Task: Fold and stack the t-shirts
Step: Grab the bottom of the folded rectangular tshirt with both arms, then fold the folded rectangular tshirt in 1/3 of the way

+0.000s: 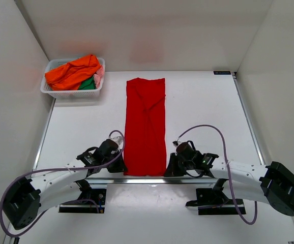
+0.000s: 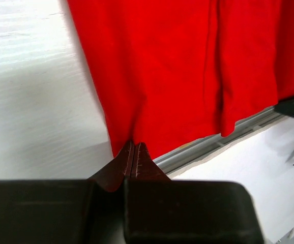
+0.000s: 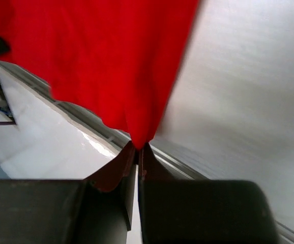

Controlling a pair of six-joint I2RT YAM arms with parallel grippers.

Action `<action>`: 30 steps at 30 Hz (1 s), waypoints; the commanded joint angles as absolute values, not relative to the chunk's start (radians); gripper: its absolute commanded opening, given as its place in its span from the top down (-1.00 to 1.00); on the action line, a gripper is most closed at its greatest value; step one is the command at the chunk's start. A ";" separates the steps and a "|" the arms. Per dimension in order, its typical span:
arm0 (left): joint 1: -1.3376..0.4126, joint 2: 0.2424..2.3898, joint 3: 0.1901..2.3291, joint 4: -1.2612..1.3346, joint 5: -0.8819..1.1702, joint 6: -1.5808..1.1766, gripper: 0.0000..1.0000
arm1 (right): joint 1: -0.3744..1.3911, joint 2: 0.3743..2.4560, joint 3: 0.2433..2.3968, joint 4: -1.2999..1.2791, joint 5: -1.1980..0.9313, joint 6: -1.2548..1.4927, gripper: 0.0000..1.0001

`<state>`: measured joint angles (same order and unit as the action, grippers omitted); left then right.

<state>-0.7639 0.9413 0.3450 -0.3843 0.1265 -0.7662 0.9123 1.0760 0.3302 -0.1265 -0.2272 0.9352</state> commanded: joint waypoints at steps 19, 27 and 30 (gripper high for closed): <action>-0.307 1.618 1.139 -0.429 0.319 -0.451 1.00 | 0.335 1.647 1.171 -0.414 -0.584 0.463 1.00; -0.238 1.890 1.393 -0.400 0.322 -0.468 1.00 | 0.288 1.945 1.504 -0.463 -0.591 0.401 1.00; -0.213 1.942 1.434 -0.353 0.330 -0.498 0.67 | 0.276 2.051 1.638 -0.495 -0.571 0.383 0.85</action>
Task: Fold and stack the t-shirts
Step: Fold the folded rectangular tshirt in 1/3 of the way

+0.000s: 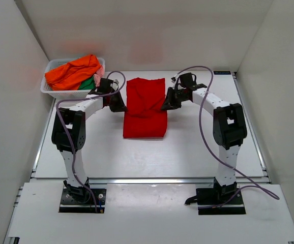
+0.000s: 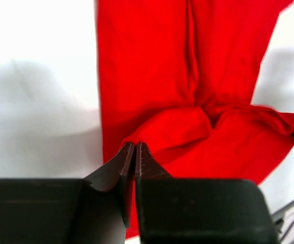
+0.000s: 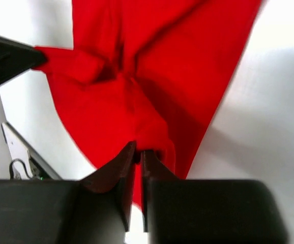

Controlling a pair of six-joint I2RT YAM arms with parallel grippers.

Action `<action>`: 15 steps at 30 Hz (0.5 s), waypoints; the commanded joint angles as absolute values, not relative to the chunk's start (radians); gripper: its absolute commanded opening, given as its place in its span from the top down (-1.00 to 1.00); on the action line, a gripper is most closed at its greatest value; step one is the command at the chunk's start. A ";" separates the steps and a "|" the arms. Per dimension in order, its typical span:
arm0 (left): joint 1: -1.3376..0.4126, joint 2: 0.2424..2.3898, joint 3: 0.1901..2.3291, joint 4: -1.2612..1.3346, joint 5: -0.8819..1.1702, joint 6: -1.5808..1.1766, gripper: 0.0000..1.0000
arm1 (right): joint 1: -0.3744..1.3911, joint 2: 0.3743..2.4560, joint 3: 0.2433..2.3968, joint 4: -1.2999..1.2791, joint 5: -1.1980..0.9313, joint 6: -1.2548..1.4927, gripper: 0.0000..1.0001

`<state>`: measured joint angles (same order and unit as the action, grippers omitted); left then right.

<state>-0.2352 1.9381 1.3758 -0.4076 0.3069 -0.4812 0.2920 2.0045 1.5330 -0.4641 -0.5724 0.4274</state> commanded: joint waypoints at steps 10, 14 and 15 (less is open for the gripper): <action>-0.153 1.764 1.177 -0.060 0.405 -0.629 0.04 | 0.268 1.902 1.462 -0.365 -0.410 0.428 0.34; -0.192 1.654 1.027 -0.089 0.393 -0.604 0.02 | 0.304 1.739 1.225 -0.295 -0.406 0.475 0.32; -0.215 1.631 0.972 -0.090 0.388 -0.597 -0.01 | 0.311 1.685 1.136 -0.282 -0.410 0.509 0.32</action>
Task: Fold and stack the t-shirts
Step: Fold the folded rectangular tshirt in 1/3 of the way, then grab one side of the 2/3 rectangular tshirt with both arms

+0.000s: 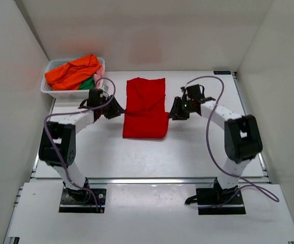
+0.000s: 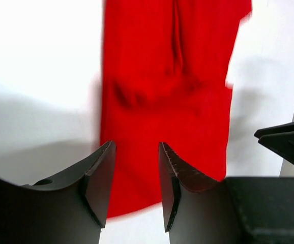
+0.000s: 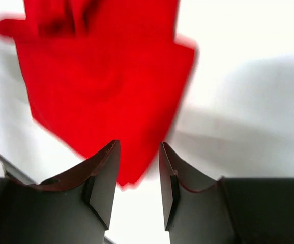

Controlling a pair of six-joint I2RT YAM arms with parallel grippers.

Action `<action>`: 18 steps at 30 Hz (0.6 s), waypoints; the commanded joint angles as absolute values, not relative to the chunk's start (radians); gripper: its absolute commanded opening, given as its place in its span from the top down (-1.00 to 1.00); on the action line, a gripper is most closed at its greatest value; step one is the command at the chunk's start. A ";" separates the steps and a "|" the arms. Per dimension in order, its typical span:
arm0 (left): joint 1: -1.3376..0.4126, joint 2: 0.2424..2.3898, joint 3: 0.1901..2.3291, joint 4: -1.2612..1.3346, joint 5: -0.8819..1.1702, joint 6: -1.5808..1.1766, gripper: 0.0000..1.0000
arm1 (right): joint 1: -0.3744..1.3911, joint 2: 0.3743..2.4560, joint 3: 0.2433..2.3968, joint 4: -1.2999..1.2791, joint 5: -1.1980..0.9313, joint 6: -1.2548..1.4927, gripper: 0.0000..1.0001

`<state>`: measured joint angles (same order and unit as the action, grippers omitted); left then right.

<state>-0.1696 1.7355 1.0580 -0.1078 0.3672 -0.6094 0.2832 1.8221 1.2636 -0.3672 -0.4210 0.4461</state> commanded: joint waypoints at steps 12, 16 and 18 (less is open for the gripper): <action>-0.394 1.339 0.554 0.080 0.012 -0.736 -0.15 | 0.448 1.505 0.713 0.129 -0.374 0.772 0.08; -0.393 1.384 0.574 0.126 0.002 -0.732 -0.19 | 0.469 1.580 0.736 0.175 -0.376 0.793 0.05; -0.393 1.429 0.581 0.156 0.008 -0.750 -0.18 | 0.465 1.615 0.750 0.202 -0.383 0.796 0.05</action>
